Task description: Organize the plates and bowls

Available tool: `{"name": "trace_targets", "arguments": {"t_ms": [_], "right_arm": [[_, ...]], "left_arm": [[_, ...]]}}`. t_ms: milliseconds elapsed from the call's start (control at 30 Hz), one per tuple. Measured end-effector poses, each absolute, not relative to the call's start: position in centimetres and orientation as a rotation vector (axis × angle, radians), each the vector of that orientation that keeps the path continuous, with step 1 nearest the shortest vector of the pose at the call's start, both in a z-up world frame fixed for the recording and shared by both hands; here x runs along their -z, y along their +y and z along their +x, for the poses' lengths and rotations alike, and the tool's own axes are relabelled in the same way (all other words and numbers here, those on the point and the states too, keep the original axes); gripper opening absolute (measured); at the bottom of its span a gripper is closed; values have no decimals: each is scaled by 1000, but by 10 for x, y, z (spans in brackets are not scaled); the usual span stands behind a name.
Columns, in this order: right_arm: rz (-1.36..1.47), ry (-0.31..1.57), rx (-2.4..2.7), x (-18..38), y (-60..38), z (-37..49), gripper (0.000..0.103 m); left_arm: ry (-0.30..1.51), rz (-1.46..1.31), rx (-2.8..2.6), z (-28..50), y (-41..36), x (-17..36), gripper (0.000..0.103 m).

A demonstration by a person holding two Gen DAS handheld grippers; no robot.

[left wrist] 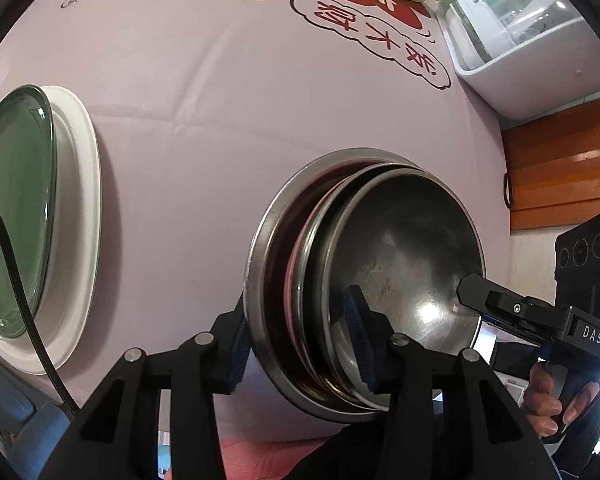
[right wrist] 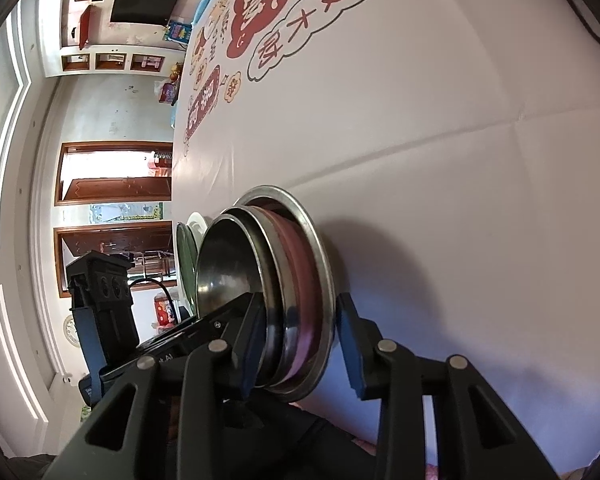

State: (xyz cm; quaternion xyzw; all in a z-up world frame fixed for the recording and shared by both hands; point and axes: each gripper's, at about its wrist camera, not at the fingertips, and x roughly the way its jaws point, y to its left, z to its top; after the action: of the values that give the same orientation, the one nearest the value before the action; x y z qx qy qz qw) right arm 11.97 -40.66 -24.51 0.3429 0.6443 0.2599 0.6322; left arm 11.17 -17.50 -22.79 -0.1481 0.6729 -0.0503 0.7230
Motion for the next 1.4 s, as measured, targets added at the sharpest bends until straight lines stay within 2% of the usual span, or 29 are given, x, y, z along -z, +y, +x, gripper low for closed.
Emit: {"name": "trace_targets", "arguments": {"t_ms": [667,1400], "right_arm": [[702,1331,-690,204,-374,119,33],[613,1199,-745,157,-266,120,33]], "left_arm": [[1389,-332,83,89,-151,174,42],[1280,-319,73,92,-41,126,42]]}}
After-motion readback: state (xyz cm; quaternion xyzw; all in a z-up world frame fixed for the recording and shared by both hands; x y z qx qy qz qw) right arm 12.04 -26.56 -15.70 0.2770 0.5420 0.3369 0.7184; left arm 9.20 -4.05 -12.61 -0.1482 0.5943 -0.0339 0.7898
